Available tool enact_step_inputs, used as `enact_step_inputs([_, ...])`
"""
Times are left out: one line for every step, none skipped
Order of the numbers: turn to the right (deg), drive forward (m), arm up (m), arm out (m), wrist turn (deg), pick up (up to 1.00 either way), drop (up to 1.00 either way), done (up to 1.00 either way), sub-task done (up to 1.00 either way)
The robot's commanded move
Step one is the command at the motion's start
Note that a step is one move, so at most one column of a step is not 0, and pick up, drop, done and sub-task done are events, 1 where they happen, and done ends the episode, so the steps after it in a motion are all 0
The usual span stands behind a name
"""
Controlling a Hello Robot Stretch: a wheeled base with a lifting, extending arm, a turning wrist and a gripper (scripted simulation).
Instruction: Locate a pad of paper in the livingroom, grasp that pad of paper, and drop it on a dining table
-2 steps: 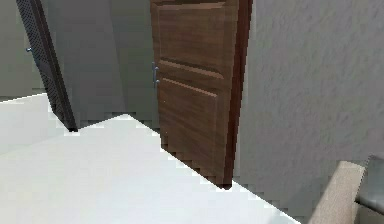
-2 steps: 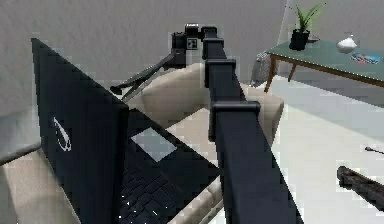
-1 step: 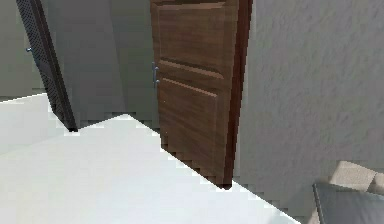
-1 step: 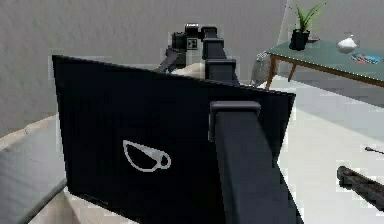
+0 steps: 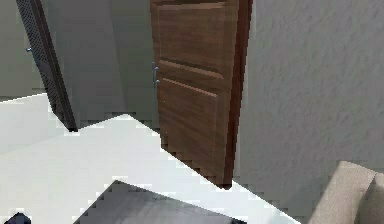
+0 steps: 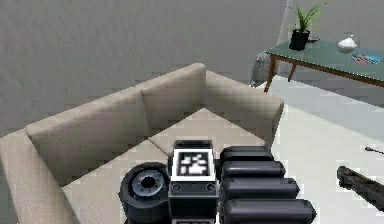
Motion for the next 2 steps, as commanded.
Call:
enact_step_inputs([45.0, 0.0, 0.0, 0.0, 0.0, 0.0, 0.0, 0.0, 0.0])
enact_step_inputs([45.0, 0.0, 0.0, 0.0, 0.0, 0.0, 0.0, 0.0, 0.0])
